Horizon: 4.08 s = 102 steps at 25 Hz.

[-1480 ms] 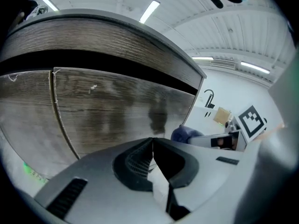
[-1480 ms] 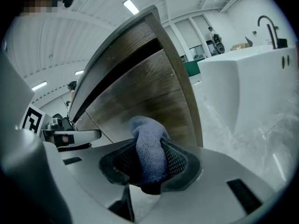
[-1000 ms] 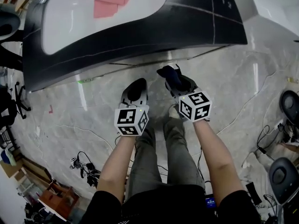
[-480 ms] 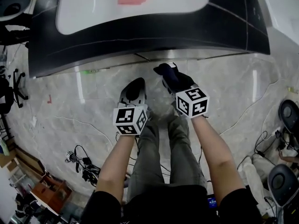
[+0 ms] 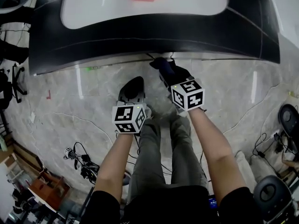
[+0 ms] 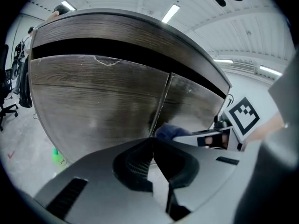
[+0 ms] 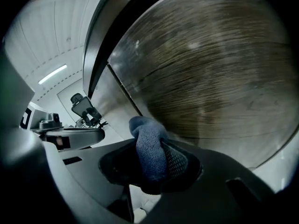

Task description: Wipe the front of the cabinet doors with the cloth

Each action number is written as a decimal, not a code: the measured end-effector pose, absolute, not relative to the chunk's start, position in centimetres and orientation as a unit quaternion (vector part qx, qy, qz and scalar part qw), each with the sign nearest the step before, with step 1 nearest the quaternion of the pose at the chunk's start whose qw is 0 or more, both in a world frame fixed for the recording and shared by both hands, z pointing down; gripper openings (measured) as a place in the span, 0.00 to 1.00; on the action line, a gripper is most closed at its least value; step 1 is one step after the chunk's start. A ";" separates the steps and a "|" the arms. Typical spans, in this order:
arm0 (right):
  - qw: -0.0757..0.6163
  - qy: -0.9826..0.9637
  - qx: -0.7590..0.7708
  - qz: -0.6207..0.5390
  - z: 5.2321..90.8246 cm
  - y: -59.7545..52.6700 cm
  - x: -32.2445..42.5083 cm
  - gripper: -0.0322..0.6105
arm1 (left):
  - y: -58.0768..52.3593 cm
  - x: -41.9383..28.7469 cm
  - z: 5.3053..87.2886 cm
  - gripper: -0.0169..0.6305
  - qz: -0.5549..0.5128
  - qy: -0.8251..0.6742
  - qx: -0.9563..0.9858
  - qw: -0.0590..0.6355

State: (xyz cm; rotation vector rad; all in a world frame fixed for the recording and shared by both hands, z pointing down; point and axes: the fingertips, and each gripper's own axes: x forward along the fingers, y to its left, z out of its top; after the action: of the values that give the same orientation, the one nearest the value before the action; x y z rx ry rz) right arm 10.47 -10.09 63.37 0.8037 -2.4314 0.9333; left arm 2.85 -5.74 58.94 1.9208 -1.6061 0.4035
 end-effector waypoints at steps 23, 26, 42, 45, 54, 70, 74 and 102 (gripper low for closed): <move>0.188 -0.847 0.367 0.336 63.8 -14.2 23.6 0.24 | -9.4 13.2 59.4 0.04 0.171 -0.547 0.766 0.293; 0.185 -0.841 0.382 0.336 63.9 -14.5 26.1 0.24 | -9.8 15.3 59.5 0.04 0.174 -0.535 0.774 0.291; 0.172 -0.814 0.437 0.341 64.9 -16.3 36.4 0.24 | -11.1 22.5 59.8 0.04 0.187 -0.509 0.791 0.283; 0.167 -0.808 0.448 0.344 65.1 -16.5 37.9 0.24 | -11.3 23.8 60.1 0.04 0.189 -0.503 0.793 0.285; 0.140 -0.788 0.474 0.367 64.2 -15.5 40.0 0.24 | -11.1 25.1 59.5 0.04 0.191 -0.496 0.797 0.288; 0.131 -0.767 0.489 0.395 59.6 -9.8 34.6 0.24 | -7.7 19.9 54.8 0.04 0.196 -0.479 0.813 0.266; 0.131 -0.770 0.486 0.391 57.8 -9.1 32.5 0.24 | -6.9 17.3 53.0 0.04 0.175 -0.501 0.801 0.277; 0.130 -0.810 0.454 0.349 43.6 -5.0 21.7 0.24 | -1.7 4.6 41.8 0.04 0.108 -0.583 0.761 0.265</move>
State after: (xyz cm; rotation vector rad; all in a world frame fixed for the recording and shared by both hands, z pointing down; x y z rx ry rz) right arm 21.69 -4.95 43.64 1.3175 -2.3520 1.0138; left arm 4.57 -1.71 41.85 2.0549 -1.5741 0.2911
